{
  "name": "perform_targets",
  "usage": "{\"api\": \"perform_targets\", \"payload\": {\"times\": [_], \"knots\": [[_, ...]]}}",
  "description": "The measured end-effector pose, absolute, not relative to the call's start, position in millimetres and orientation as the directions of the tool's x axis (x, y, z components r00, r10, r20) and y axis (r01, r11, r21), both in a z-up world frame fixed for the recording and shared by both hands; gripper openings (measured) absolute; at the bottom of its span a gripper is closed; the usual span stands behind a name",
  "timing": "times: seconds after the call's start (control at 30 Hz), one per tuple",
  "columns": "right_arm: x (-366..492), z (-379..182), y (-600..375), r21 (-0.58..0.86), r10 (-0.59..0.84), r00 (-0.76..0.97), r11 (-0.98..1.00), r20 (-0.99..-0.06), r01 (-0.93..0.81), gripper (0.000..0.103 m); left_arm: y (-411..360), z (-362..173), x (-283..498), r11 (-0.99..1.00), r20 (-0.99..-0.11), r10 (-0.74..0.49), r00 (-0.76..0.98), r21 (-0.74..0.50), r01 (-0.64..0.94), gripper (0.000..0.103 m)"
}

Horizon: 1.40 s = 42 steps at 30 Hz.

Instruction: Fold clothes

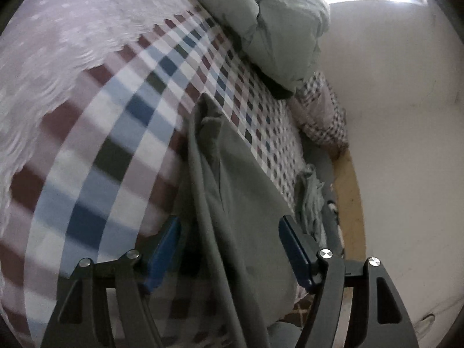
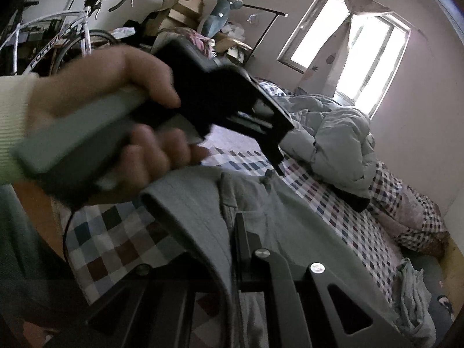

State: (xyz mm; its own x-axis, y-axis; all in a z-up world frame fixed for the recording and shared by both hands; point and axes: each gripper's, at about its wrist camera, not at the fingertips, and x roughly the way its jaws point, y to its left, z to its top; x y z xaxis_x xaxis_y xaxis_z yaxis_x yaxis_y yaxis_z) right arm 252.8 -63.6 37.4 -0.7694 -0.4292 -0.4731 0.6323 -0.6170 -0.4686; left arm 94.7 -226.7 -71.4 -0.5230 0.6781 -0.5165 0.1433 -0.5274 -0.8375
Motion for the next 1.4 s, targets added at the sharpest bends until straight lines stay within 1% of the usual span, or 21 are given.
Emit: {"api": "perform_targets", "payload": {"times": [0.13,0.37,0.4,0.47,0.5,0.53,0.57,0.6,0.67,0.87,0.97,1.0,1.17,1.3,1.4], "knots": [[252,46,-57,-0.444,-0.442,-0.767,-0.632,-0.466,0.635,0.003,-218,-69,58,-0.601,-0.581,0.663,-0.472,-0.789,0.127,0.073],[251,66,-39,-0.402,-0.464,-0.768,-0.663,-0.441,0.631,0.003,-223,-68,19,-0.617,-0.588,0.642,-0.492,-0.777,0.124,0.073],[251,69,-37,-0.399,-0.465,-0.769,-0.666,-0.438,0.630,0.003,-223,-69,16,-0.622,-0.591,0.638,-0.494,-0.773,0.121,0.072],[251,73,-33,-0.393,-0.466,-0.771,-0.671,-0.434,0.628,0.003,-224,-71,10,-0.635,-0.601,0.628,-0.494,-0.763,0.122,0.064],[251,74,-31,-0.389,-0.468,-0.771,-0.674,-0.433,0.628,0.003,-224,-72,5,-0.635,-0.601,0.630,-0.491,-0.763,0.118,0.039],[251,76,-29,-0.386,-0.468,-0.770,-0.676,-0.433,0.628,0.003,-222,-74,2,-0.639,-0.604,0.633,-0.485,-0.761,0.114,0.016],[252,77,-28,-0.384,-0.469,-0.770,-0.677,-0.432,0.628,0.003,-221,-76,-2,-0.642,-0.607,0.634,-0.478,-0.759,0.112,0.015],[252,78,-27,-0.383,-0.469,-0.770,-0.678,-0.432,0.627,0.003,-221,-78,-2,-0.646,-0.612,0.631,-0.477,-0.755,0.114,0.012],[252,78,-27,-0.375,-0.470,-0.766,-0.679,-0.438,0.631,0.003,-224,-76,0,-0.638,-0.599,0.631,-0.494,-0.762,0.110,0.010],[261,77,-36,-0.345,-0.500,-0.732,-0.659,-0.463,0.668,0.003,-240,-48,10,-0.608,-0.545,0.643,-0.538,-0.790,0.073,0.006],[269,80,-47,-0.322,-0.530,-0.707,-0.643,-0.468,0.695,0.003,-249,-23,18,-0.592,-0.505,0.639,-0.580,-0.804,0.047,0.006],[272,82,-51,-0.306,-0.542,-0.699,-0.643,-0.467,0.702,0.003,-250,-17,17,-0.598,-0.503,0.634,-0.587,-0.801,0.040,0.006],[268,90,-59,-0.172,-0.579,-0.681,-0.692,-0.449,0.701,0.003,-244,-7,11,-0.672,-0.584,0.582,-0.566,-0.737,0.069,0.006],[264,83,-45,-0.083,-0.580,-0.679,-0.730,-0.450,0.678,0.003,-218,18,19,-0.679,-0.552,0.603,-0.576,-0.734,-0.008,0.006],[267,86,-20,-0.012,-0.581,-0.696,-0.764,-0.423,0.645,0.003,-188,43,19,-0.676,-0.532,0.627,-0.569,-0.735,-0.057,0.006]]}}
